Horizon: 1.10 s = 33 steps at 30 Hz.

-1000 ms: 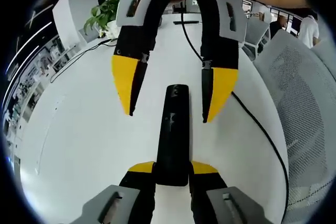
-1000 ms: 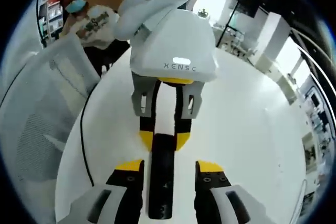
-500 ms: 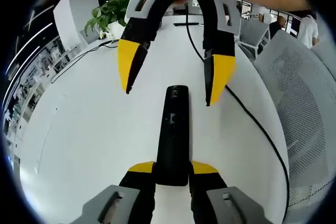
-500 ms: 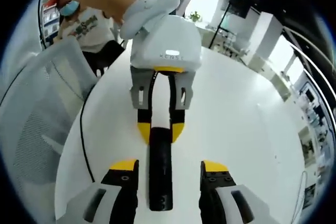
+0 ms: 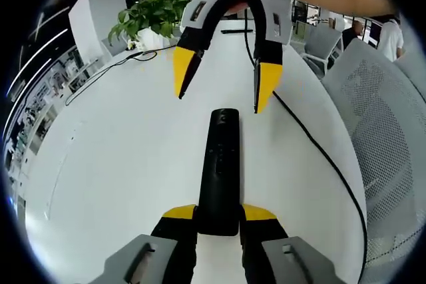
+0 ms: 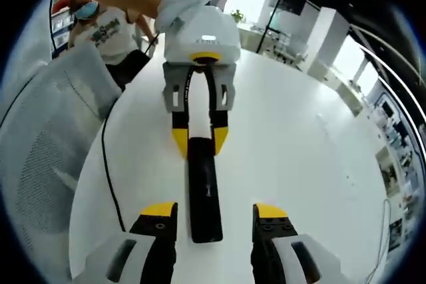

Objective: Press the specified remote control buttons in sequence, fully releasing each button before pressing the next.

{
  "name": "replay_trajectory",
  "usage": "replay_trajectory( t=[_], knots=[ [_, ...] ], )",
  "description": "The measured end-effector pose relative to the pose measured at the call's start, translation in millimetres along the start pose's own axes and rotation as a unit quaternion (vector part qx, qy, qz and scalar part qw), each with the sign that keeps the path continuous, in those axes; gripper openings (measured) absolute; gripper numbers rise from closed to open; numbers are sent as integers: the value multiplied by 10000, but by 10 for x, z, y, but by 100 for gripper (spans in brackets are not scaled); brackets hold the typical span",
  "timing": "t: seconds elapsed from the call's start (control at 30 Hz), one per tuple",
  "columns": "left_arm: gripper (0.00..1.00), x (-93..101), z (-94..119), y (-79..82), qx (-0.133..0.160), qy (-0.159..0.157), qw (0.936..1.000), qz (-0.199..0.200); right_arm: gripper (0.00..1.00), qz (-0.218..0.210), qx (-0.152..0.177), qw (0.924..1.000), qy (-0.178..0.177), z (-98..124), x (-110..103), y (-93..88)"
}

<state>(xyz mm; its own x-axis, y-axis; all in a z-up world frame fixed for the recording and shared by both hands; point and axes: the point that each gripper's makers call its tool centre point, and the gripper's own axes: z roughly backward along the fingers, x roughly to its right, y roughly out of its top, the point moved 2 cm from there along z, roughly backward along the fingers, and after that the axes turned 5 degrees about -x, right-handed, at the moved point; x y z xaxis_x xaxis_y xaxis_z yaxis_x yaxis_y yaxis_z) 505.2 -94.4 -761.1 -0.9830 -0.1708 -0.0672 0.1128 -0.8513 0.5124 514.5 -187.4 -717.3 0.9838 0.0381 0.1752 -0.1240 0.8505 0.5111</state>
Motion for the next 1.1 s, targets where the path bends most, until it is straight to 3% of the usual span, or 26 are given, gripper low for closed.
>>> replay_trajectory(
  t=[0.47,1.1],
  knots=[
    [23,5,1,-3,59,18,10000,27,37,-107,-188,9997,101,-71,-119,-273],
    [23,-1,0,-3,66,-40,10000,-15,32,-99,-254,9993,249,-231,-72,-342]
  ],
)
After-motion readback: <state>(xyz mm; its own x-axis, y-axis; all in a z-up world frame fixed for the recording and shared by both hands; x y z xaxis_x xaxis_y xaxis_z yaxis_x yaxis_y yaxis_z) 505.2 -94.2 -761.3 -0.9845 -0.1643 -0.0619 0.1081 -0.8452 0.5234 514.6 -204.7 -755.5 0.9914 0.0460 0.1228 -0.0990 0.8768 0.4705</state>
